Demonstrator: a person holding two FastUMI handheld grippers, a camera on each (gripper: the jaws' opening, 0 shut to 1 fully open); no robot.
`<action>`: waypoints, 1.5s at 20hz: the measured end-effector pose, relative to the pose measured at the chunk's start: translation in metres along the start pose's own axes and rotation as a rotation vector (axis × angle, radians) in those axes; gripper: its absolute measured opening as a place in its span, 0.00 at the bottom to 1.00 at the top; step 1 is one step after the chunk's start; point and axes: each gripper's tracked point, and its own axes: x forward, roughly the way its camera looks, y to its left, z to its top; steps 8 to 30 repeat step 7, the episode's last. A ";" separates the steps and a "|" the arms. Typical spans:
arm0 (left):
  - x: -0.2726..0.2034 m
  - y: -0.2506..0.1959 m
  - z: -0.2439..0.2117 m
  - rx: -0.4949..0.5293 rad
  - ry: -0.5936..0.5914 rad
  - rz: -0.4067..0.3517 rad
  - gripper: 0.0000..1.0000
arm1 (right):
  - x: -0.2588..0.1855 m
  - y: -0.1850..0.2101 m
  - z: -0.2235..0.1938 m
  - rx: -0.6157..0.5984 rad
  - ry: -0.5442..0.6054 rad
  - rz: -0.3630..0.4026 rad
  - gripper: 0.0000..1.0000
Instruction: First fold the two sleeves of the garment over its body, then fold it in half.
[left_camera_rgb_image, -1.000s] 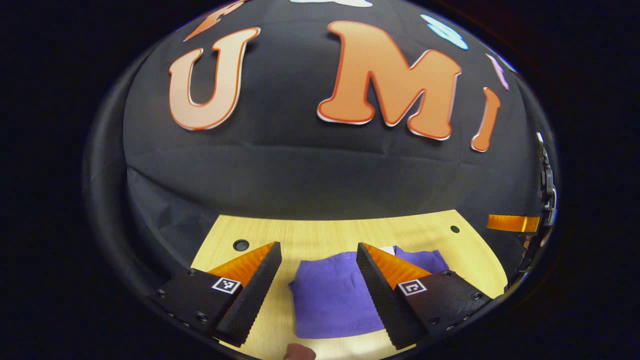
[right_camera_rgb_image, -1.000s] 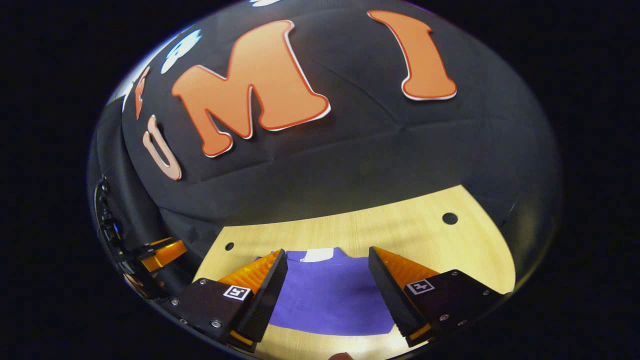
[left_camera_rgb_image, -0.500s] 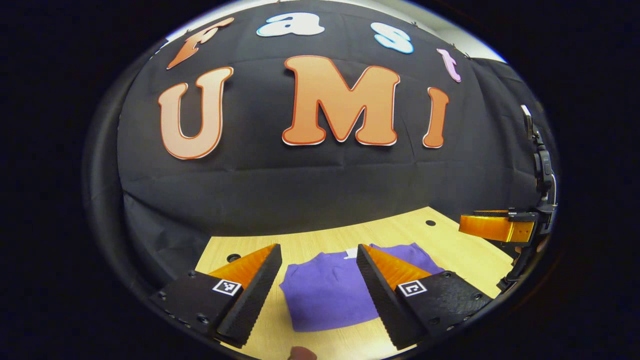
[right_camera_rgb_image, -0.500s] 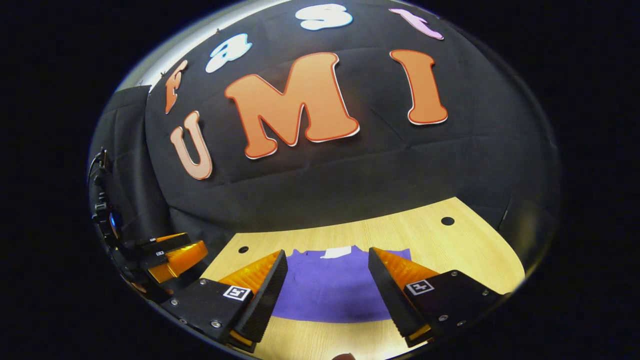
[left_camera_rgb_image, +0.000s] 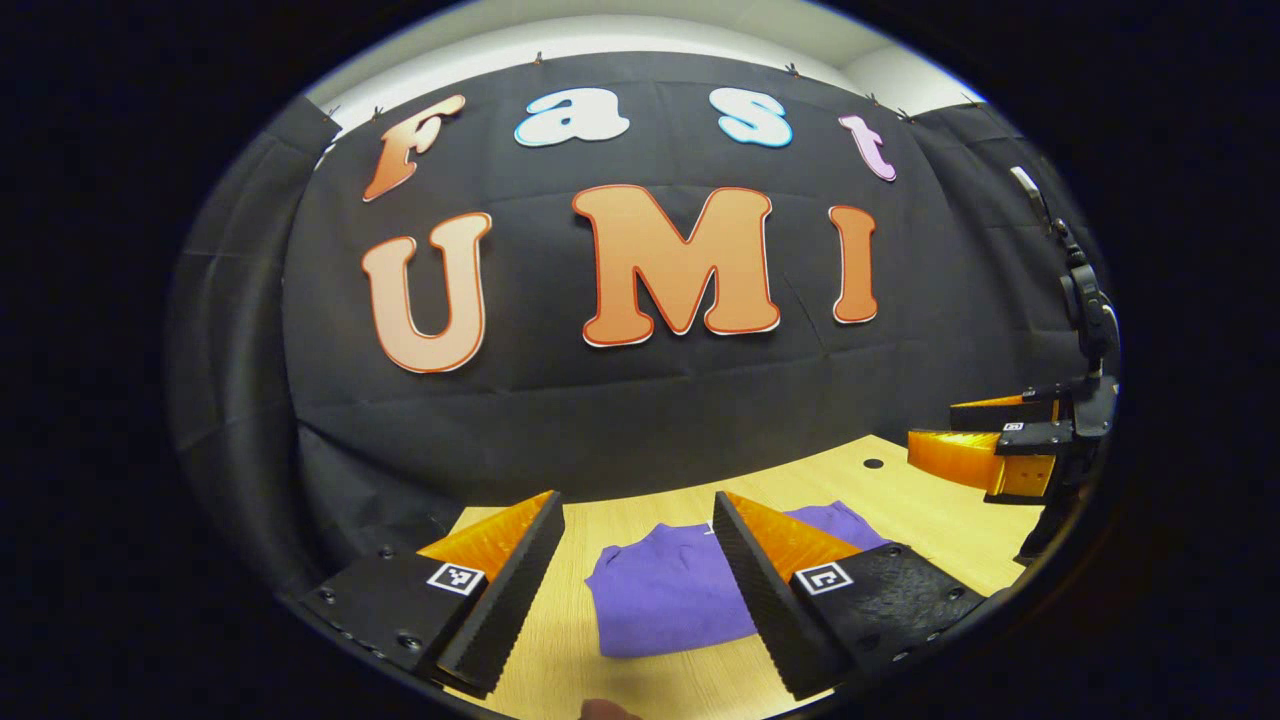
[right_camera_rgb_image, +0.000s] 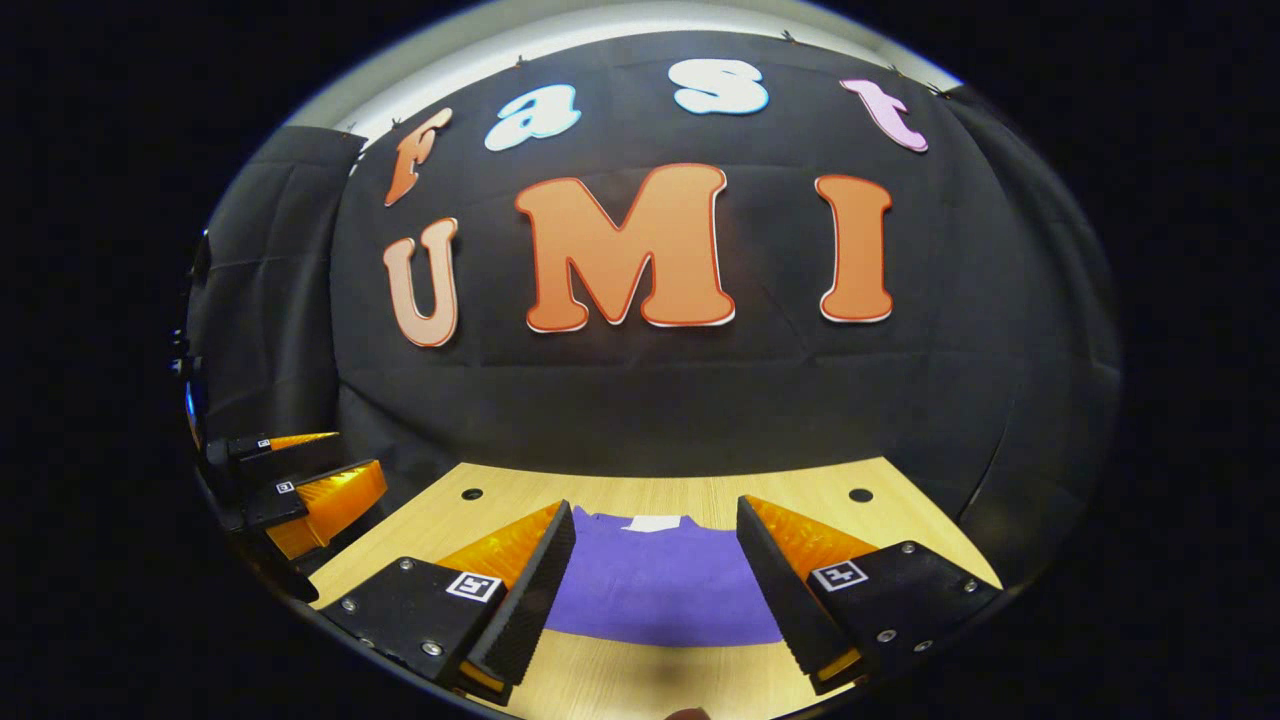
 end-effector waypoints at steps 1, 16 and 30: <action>-0.010 -0.006 0.002 -0.007 -0.015 0.012 0.97 | -0.005 -0.003 -0.002 -0.007 -0.002 0.008 0.96; -0.064 -0.046 0.023 0.013 -0.078 0.084 0.96 | -0.045 -0.020 -0.011 -0.041 -0.010 0.088 0.97; -0.064 -0.046 0.023 0.013 -0.078 0.084 0.96 | -0.045 -0.020 -0.011 -0.041 -0.010 0.088 0.97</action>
